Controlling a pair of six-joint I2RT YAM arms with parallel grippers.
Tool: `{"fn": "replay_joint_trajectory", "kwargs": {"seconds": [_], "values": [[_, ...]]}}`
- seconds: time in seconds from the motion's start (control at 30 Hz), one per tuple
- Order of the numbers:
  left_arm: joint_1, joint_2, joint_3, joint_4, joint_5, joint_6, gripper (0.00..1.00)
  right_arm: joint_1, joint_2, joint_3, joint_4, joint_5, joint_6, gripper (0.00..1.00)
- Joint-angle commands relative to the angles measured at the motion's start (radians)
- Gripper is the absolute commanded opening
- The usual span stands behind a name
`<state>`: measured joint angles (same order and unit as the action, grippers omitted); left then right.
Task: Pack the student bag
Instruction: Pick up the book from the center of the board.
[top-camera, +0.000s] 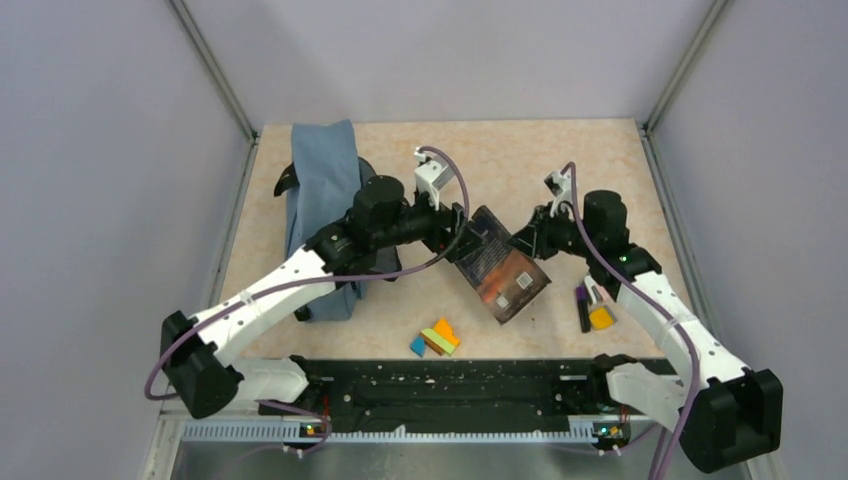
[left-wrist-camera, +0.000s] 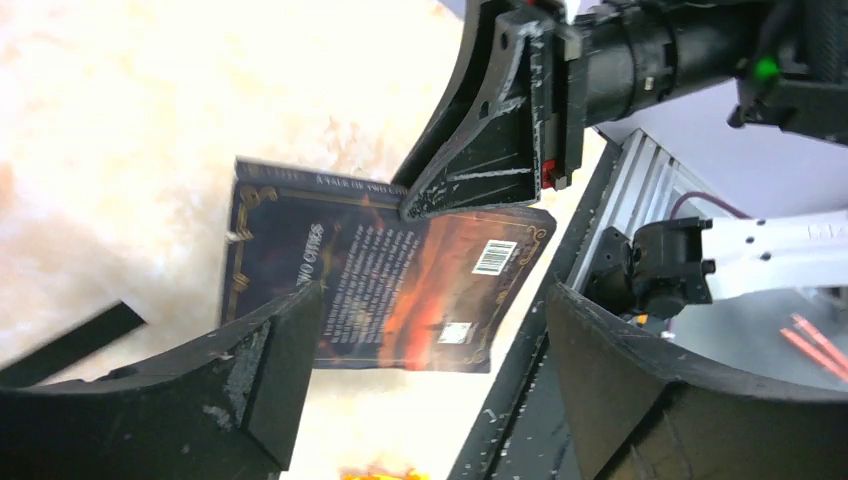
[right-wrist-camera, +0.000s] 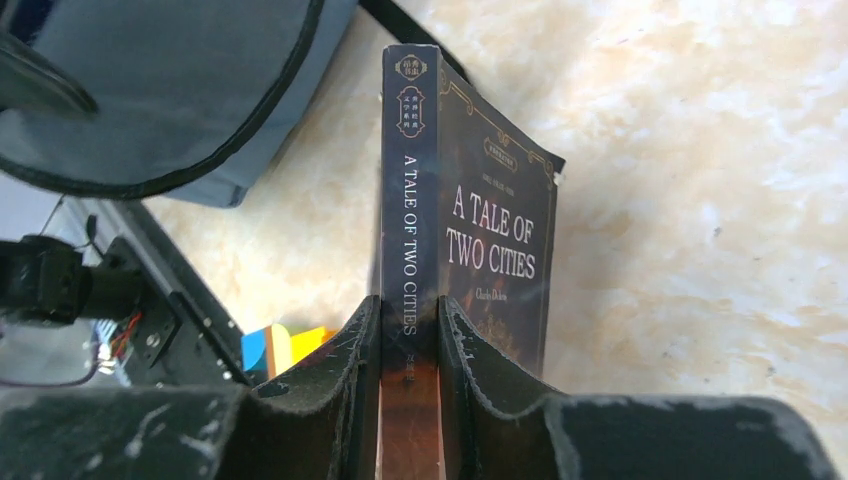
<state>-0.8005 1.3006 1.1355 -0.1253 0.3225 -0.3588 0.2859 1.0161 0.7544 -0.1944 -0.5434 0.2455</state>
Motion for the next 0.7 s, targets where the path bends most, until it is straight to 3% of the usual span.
{"fn": "replay_joint_trajectory", "kwargs": {"seconds": [0.0,0.27,0.67], "values": [[-0.003,-0.083,0.034,-0.022,0.041,0.160,0.88,0.009,-0.075,0.111,0.072,-0.124,0.006,0.00],[0.018,-0.057,0.019,-0.041,0.028,0.230,0.93,0.009,-0.088,0.132,0.076,-0.186,-0.009,0.00],[0.023,-0.007,-0.098,0.098,0.027,0.263,0.94,0.009,-0.060,-0.033,0.119,-0.167,-0.057,0.00]]}}
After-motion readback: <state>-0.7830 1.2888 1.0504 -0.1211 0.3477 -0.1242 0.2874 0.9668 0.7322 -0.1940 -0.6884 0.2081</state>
